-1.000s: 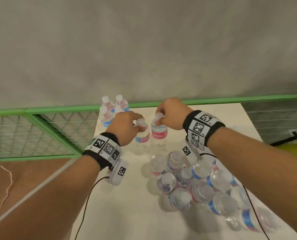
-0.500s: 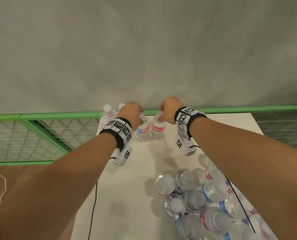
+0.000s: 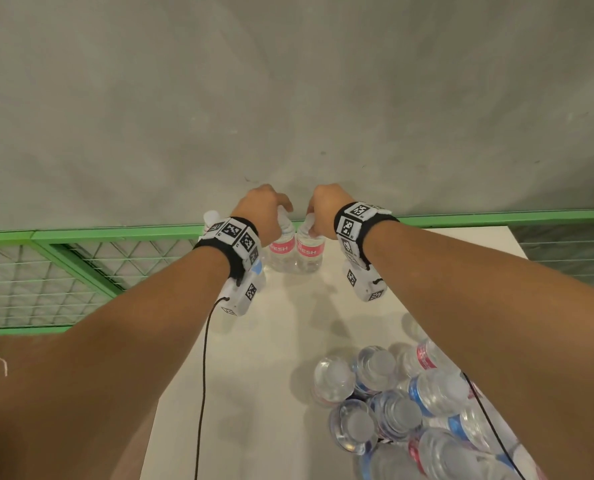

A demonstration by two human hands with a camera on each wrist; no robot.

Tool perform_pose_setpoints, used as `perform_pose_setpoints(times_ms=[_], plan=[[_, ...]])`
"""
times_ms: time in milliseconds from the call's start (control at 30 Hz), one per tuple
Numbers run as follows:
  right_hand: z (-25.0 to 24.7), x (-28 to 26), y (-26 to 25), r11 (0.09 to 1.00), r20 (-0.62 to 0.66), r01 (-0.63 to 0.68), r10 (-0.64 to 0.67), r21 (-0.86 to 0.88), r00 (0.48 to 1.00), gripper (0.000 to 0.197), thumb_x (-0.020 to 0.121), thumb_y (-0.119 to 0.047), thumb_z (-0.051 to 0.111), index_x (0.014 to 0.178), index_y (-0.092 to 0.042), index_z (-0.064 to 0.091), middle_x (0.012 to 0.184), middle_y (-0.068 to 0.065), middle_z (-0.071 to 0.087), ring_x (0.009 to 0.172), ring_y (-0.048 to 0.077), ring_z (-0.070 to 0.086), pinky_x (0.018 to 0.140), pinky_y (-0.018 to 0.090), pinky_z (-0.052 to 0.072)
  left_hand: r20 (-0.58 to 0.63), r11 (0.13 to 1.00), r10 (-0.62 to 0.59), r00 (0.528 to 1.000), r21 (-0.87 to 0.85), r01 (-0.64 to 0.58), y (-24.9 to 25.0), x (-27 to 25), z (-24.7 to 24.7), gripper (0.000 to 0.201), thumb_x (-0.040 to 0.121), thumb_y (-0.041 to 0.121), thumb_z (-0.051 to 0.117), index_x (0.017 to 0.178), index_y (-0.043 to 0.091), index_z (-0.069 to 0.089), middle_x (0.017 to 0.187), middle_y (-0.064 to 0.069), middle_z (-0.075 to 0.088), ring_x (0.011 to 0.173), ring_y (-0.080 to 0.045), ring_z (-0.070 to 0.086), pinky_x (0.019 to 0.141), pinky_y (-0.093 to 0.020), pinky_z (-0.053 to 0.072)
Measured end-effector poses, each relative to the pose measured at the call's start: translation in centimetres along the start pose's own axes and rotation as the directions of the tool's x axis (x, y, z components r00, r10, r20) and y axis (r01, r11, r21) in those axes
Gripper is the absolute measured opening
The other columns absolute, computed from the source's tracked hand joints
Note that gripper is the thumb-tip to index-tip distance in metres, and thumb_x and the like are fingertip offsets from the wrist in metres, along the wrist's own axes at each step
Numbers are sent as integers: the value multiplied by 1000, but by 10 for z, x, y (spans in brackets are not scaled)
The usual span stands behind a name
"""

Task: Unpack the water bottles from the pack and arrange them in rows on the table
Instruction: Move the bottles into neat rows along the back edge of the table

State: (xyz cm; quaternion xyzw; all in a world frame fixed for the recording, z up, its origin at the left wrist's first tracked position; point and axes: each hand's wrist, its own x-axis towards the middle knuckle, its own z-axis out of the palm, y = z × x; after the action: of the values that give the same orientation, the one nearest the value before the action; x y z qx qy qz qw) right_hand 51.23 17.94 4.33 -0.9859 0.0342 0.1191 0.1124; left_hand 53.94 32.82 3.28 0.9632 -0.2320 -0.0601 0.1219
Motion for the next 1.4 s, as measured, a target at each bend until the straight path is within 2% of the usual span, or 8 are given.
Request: perform_pose_setpoints(times_ms=[167,300,433,633,767,867,1100,1400], plan=[[0,1,0,998,3,32,-32,-59,999,28,77,-20,76,101,-5,69,74,5,56,68,25,56,63,24,44,-50,994,-97,994,-48,95,3,5,3,34,84,36,66,112,17,65,108,-8,64,99,-27,61,87,-35,51],[0,-1,-1,992,14,79,-78,-98,997,24,81,-15,74,100,-4,67,79,8,54,72,27,55,66,26,45,-29,994,-71,997,-84,68,2,3,6,26,83,20,72,109,20,71,109,-7,68,99,-25,62,86,-30,50],[-1,-1,-2,989,22,95,-93,-109,995,24,83,-13,72,104,-3,66,82,9,52,74,27,52,67,24,41,-34,992,-23,999,-128,18,-4,0,6,34,83,2,65,106,26,73,105,-4,68,82,-16,57,74,-23,44],[-1,-5,-2,991,11,89,-88,-102,996,25,81,-16,73,102,-4,66,81,9,53,72,27,54,65,26,44,-81,991,-67,994,-124,57,-6,3,12,36,80,36,75,111,20,65,106,-3,62,96,-20,57,85,-31,48],[-1,-6,-2,991,9,89,-89,-100,996,25,82,-14,73,104,-4,67,87,11,57,80,30,61,68,27,48,-78,997,-25,997,-71,19,-4,3,12,29,84,19,71,113,18,68,111,-9,66,107,-26,58,93,-36,48],[-1,-6,-2,991,6,91,-91,-94,996,24,83,-15,73,103,-4,67,87,11,59,75,27,57,68,27,48,-77,995,-36,996,-93,28,-7,1,11,30,85,9,69,111,24,70,112,-7,67,105,-26,60,89,-32,49],[4,-3,-3,991,-13,85,-87,-100,996,19,84,-12,69,100,-2,65,81,9,52,72,26,54,65,26,44,-86,988,-33,996,-151,20,-4,1,9,38,82,20,74,118,20,64,116,-4,63,104,-22,60,92,-32,48],[8,-1,-1,981,-2,112,-113,-158,994,15,84,-11,67,96,-2,65,81,11,48,74,28,55,65,25,40,-86,996,-29,996,-86,22,-9,1,11,30,84,8,69,111,21,70,113,-7,66,107,-25,60,94,-33,49]])
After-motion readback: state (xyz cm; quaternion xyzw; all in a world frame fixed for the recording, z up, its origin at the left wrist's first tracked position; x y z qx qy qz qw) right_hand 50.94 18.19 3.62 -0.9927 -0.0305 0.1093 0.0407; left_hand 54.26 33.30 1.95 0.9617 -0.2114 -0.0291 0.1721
